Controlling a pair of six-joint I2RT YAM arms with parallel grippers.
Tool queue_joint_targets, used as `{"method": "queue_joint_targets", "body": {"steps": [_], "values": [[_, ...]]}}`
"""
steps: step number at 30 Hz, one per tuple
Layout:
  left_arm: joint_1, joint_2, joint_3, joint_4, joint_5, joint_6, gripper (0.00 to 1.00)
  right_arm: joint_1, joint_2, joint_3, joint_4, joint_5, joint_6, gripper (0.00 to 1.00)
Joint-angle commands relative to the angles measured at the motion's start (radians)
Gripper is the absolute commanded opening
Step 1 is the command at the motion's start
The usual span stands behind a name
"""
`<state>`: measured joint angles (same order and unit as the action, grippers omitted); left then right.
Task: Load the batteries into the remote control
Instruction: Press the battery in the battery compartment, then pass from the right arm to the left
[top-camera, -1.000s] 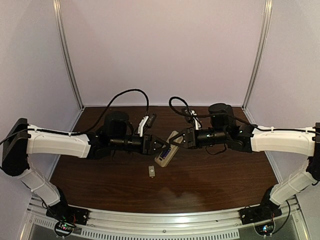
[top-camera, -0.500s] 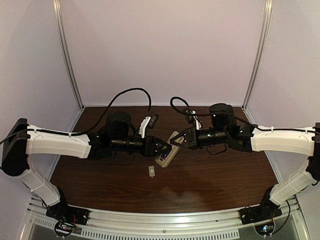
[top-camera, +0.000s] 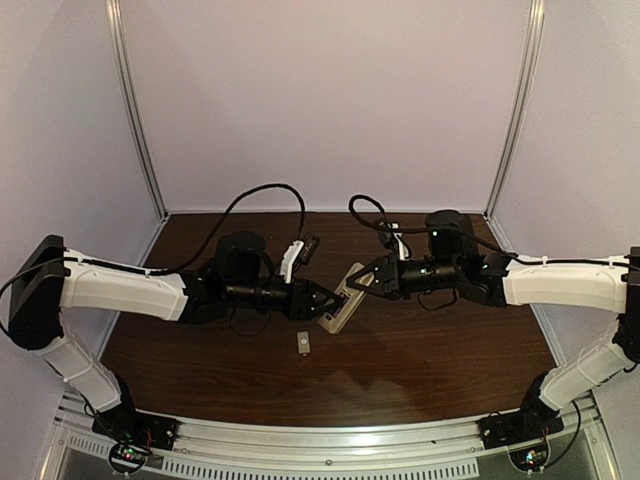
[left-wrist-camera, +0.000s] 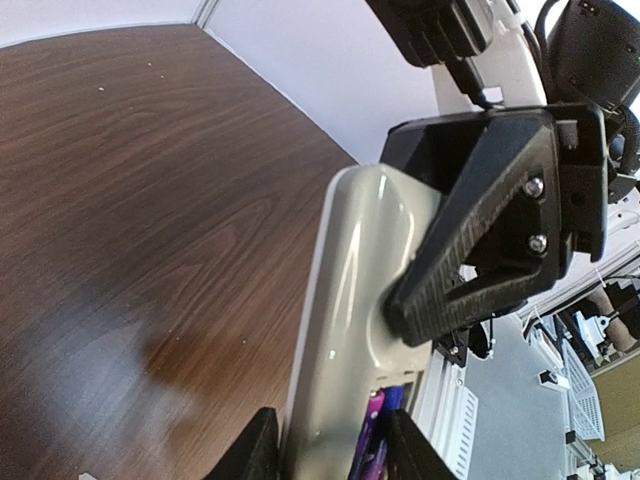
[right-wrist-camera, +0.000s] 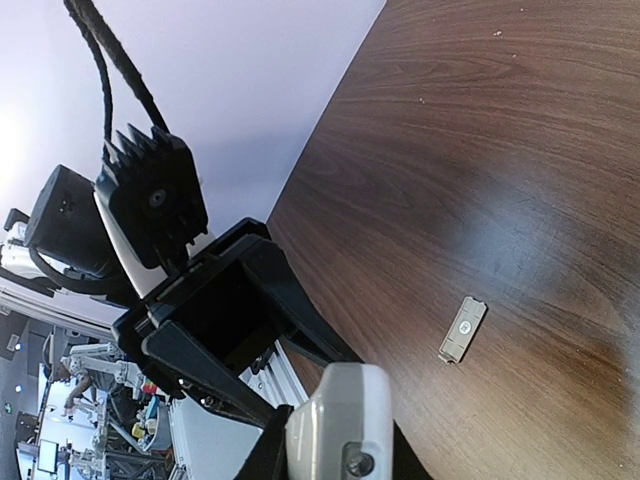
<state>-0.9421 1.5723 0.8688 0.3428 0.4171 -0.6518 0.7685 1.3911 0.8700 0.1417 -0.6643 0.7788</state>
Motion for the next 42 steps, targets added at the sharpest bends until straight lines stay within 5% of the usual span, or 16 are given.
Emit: {"method": "queue_joint_targets", "body": {"steps": [1, 17, 23, 28, 35, 42], "values": [[-0.01, 0.063, -0.079, -0.165, -0.001, 0.019, 0.36, -0.02, -0.093, 0.027, 0.338, -0.056, 0.083, 0.0], [-0.007, 0.037, 0.045, -0.261, -0.016, 0.152, 0.47, -0.027, -0.088, -0.035, 0.365, -0.081, 0.107, 0.0], [0.068, -0.031, 0.085, -0.246, 0.057, 0.164, 0.58, -0.027, -0.099, -0.055, 0.204, -0.026, 0.016, 0.0], [0.102, -0.173, 0.095, -0.404, -0.06, 0.301, 0.68, -0.06, -0.144, -0.098, 0.063, 0.026, -0.063, 0.0], [0.101, -0.233, 0.076, -0.603, -0.182, 0.469, 0.68, -0.108, -0.17, -0.164, 0.039, 0.018, -0.098, 0.0], [0.049, -0.255, 0.009, -0.519, -0.199, 0.527, 0.69, -0.11, -0.126, -0.21, 0.138, -0.012, -0.061, 0.0]]}}
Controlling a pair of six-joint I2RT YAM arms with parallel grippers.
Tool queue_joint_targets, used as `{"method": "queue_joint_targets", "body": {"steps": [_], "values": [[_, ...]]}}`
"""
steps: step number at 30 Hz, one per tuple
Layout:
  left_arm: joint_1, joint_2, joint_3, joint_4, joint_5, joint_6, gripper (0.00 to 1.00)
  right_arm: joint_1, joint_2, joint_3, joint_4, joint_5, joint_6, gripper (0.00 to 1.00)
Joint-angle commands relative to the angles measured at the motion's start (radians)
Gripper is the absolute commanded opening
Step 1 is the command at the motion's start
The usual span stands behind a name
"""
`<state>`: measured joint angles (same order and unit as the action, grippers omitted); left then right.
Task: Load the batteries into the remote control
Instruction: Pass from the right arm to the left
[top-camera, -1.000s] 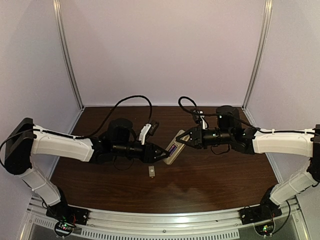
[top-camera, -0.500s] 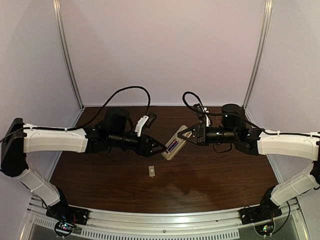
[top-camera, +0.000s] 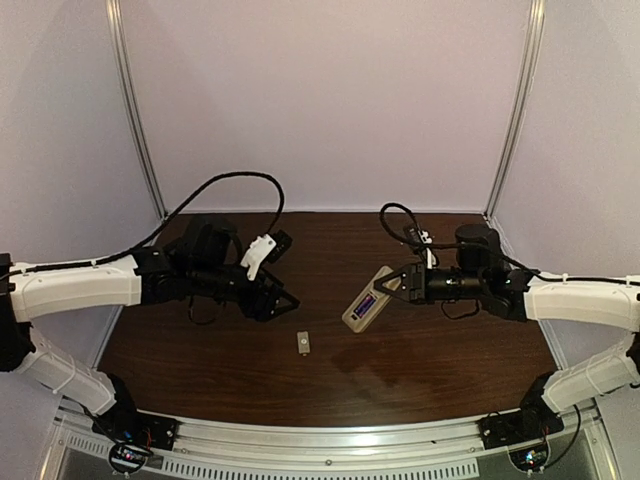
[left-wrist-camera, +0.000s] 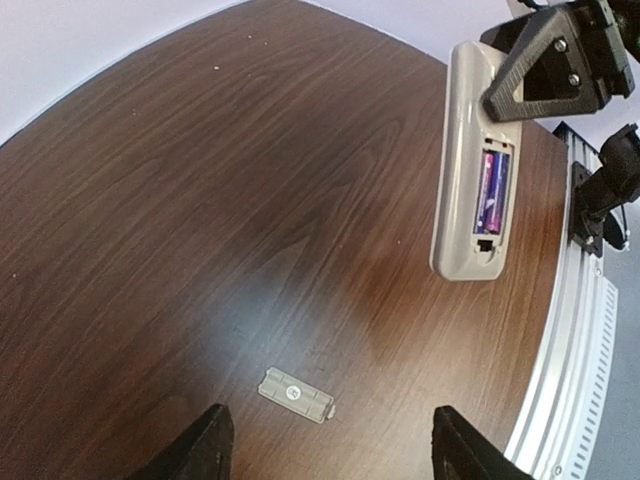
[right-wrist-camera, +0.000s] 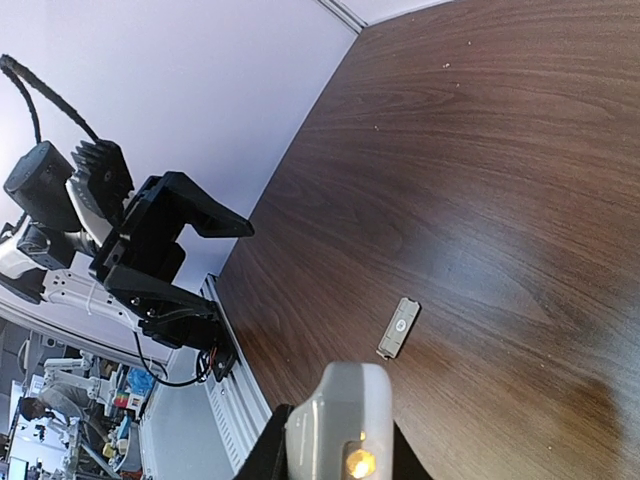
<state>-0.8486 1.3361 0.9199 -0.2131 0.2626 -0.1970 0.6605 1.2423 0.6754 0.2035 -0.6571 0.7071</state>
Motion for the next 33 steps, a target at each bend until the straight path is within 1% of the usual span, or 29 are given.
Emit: {"method": "queue_joint_targets", "body": {"steps": [1, 4, 6, 9, 13, 15, 16, 19, 22, 27, 29, 33], "values": [[-0.062, -0.007, -0.04, 0.046, -0.062, 0.081, 0.7, -0.003, 0.032, -0.019, 0.084, -0.024, 0.016, 0.0], [-0.099, 0.06, -0.009, 0.029, -0.082, 0.11, 0.71, -0.002, 0.054, -0.037, 0.109, -0.028, 0.033, 0.0], [-0.14, 0.083, 0.004, 0.036, -0.12, 0.139, 0.71, -0.002, 0.066, -0.056, 0.144, -0.03, 0.052, 0.0], [-0.215, 0.11, -0.011, 0.099, -0.203, 0.178, 0.71, 0.0, 0.081, -0.079, 0.209, -0.028, 0.093, 0.0], [-0.266, 0.173, 0.013, 0.174, -0.221, 0.158, 0.73, 0.019, 0.101, -0.09, 0.271, -0.005, 0.12, 0.0], [-0.281, 0.203, 0.033, 0.204, -0.227, 0.14, 0.75, 0.028, 0.111, -0.1, 0.302, 0.004, 0.136, 0.0], [-0.284, 0.222, 0.043, 0.239, -0.221, 0.13, 0.78, 0.032, 0.116, -0.1, 0.318, 0.004, 0.144, 0.0], [-0.295, 0.277, 0.082, 0.267, -0.222, 0.107, 0.85, 0.042, 0.128, -0.107, 0.349, 0.014, 0.162, 0.0], [-0.295, 0.313, 0.111, 0.299, -0.22, 0.081, 0.88, 0.052, 0.139, -0.107, 0.373, 0.018, 0.177, 0.0], [-0.295, 0.373, 0.171, 0.299, -0.228, 0.039, 0.85, 0.065, 0.147, -0.109, 0.401, 0.028, 0.193, 0.01], [-0.295, 0.397, 0.197, 0.294, -0.243, 0.017, 0.81, 0.068, 0.153, -0.107, 0.412, 0.029, 0.199, 0.02], [-0.296, 0.426, 0.234, 0.263, -0.317, -0.001, 0.72, 0.072, 0.153, -0.109, 0.416, 0.03, 0.203, 0.03]]}}
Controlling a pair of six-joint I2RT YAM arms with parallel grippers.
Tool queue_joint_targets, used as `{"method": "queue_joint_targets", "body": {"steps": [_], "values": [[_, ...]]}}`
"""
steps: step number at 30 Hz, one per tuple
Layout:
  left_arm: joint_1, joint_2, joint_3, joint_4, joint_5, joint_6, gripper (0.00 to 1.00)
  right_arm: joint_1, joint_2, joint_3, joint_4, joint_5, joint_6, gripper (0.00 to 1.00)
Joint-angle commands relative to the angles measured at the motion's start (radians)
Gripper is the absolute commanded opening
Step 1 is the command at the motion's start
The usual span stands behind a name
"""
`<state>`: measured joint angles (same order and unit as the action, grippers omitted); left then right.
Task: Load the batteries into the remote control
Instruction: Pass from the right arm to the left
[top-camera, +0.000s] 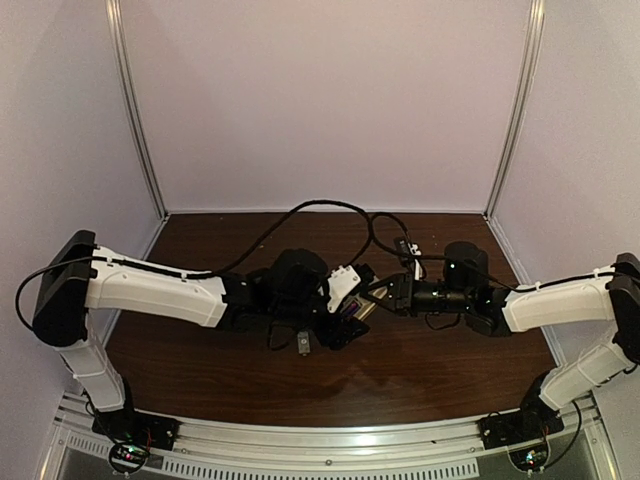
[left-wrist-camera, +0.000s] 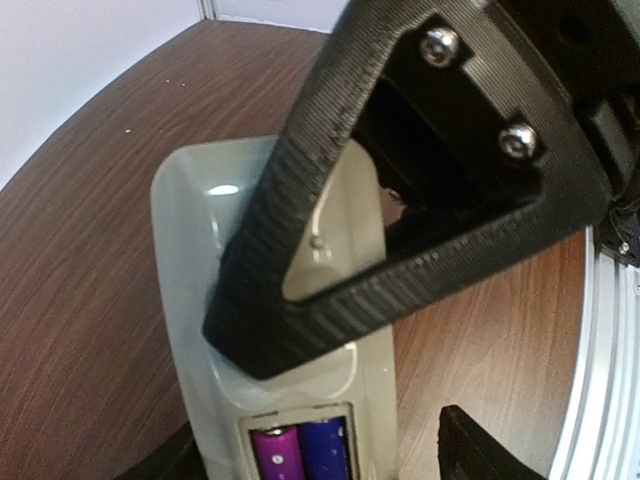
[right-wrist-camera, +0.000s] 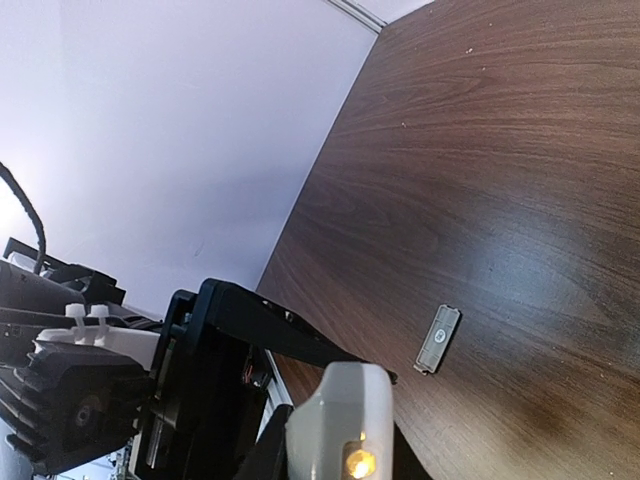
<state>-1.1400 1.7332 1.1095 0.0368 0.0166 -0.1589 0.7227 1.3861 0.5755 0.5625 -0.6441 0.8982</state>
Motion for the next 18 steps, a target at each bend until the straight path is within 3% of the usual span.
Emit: {"method": "queue_joint_targets", "body": {"steps": [1, 10, 13, 18], "values": [[-0.004, 0.034, 0.054, 0.005, -0.078, -0.04, 0.7, 0.01, 0.008, -0.01, 0.054, 0.018, 0.012, 0.03], [-0.004, 0.045, 0.063, -0.032, -0.091, -0.039, 0.45, 0.01, 0.003, -0.018, 0.046, 0.021, 0.013, 0.08], [-0.004, 0.043, 0.057, -0.068, -0.089, -0.036, 0.37, 0.009, 0.002, -0.016, 0.036, 0.021, 0.008, 0.2], [-0.004, 0.039, 0.046, -0.118, -0.05, -0.012, 0.32, -0.023, -0.023, -0.01, -0.044, 0.044, -0.009, 0.55]]}}
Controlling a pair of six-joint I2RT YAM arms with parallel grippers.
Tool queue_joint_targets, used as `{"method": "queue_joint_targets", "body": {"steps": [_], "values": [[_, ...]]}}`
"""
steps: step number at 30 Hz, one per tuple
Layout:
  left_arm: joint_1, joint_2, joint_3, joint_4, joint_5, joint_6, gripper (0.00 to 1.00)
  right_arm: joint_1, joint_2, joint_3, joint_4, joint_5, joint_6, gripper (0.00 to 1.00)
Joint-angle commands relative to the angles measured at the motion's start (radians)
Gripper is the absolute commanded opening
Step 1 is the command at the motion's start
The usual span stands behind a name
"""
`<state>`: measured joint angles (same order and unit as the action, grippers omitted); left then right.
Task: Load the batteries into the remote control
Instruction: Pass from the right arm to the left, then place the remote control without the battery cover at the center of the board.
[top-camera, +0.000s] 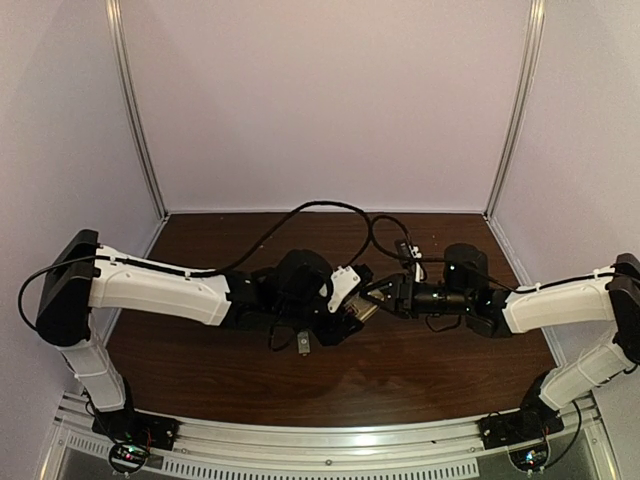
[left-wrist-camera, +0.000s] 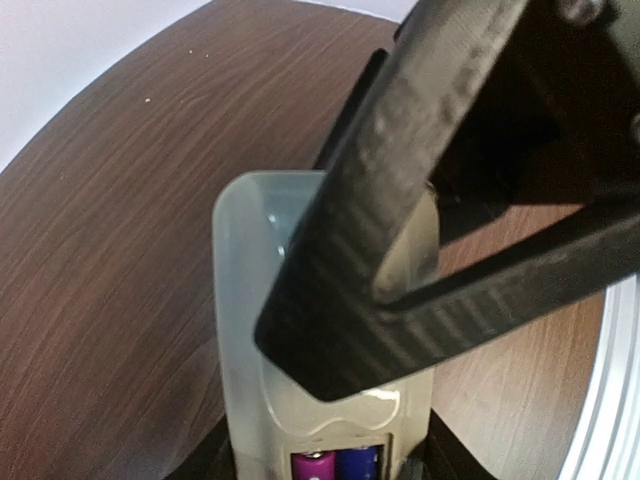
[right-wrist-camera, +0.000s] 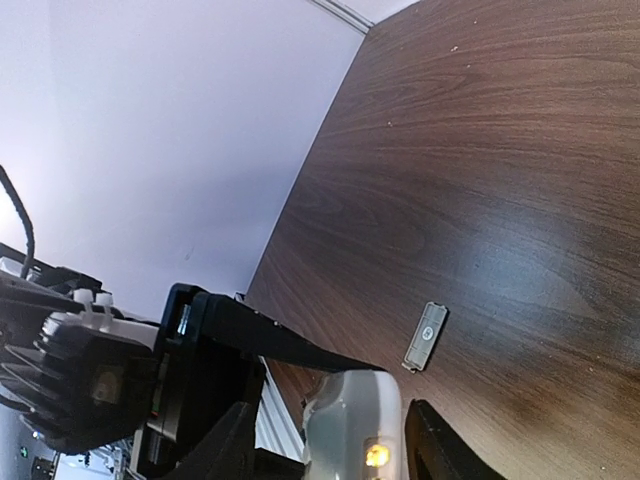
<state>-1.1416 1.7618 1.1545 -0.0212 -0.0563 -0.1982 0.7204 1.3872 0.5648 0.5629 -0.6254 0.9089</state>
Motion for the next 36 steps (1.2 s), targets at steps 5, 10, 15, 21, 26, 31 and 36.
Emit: {"method": "queue_joint_targets", "body": {"steps": [5, 10, 15, 21, 26, 31, 36], "values": [[-0.002, 0.019, -0.008, -0.122, 0.087, 0.054, 0.32, -0.097, -0.103, -0.012, -0.152, 0.061, -0.066, 0.77], [-0.003, 0.081, 0.046, -0.226, 0.144, 0.086, 0.33, -0.178, -0.177, -0.042, -0.277, 0.106, -0.104, 0.81], [-0.002, 0.16, 0.116, -0.302, 0.165, 0.111, 0.34, -0.231, -0.248, -0.103, -0.306, 0.118, -0.097, 0.84], [-0.003, 0.242, 0.211, -0.384, 0.156, 0.133, 0.35, -0.255, -0.303, -0.13, -0.334, 0.117, -0.103, 0.84], [-0.002, 0.316, 0.3, -0.486, 0.135, 0.156, 0.37, -0.262, -0.318, -0.122, -0.342, 0.105, -0.112, 0.84], [-0.002, 0.364, 0.346, -0.545, 0.125, 0.166, 0.4, -0.265, -0.317, -0.118, -0.343, 0.094, -0.114, 0.84], [-0.003, 0.386, 0.357, -0.574, 0.132, 0.167, 0.45, -0.265, -0.318, -0.116, -0.34, 0.087, -0.116, 0.84]]}}
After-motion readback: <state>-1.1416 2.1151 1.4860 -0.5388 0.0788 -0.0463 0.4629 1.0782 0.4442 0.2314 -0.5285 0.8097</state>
